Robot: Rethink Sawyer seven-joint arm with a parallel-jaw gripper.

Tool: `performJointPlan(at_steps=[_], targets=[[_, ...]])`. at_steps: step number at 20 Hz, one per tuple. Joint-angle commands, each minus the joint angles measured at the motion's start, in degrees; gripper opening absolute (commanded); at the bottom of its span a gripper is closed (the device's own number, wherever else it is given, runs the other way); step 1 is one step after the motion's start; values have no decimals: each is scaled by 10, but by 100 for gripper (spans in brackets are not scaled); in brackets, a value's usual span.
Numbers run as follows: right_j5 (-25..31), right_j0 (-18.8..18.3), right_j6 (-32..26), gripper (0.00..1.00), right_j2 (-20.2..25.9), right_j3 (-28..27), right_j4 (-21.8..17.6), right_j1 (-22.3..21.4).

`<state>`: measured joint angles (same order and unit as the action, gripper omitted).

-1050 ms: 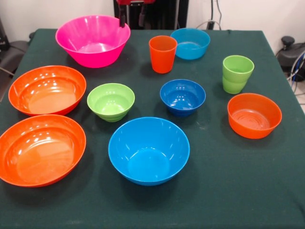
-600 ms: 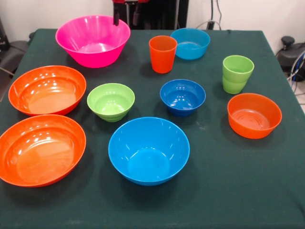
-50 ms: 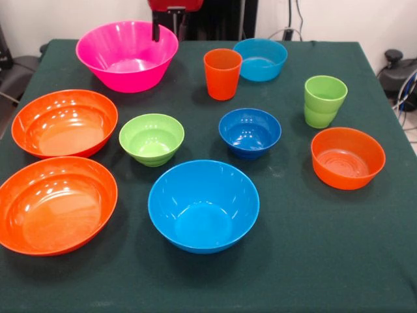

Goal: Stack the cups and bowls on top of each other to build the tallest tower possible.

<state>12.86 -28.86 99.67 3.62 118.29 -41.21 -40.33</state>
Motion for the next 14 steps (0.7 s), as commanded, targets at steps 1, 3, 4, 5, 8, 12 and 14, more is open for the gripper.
performJointPlan(at_steps=[1, 3, 4, 5, 8, 12, 14], targets=[[-40, -2, 38, 100, 28, -37, -21, 42], [-38, -9, 33, 100, 37, -35, -15, 45], [-37, -15, 30, 100, 45, -33, -12, 49], [-36, -21, 27, 100, 52, -31, -9, 52], [-44, -30, 27, 100, 67, -32, -6, 65], [-49, -31, 29, 100, 69, -39, -10, 74], [-51, -28, 31, 100, 65, -42, -12, 75]])
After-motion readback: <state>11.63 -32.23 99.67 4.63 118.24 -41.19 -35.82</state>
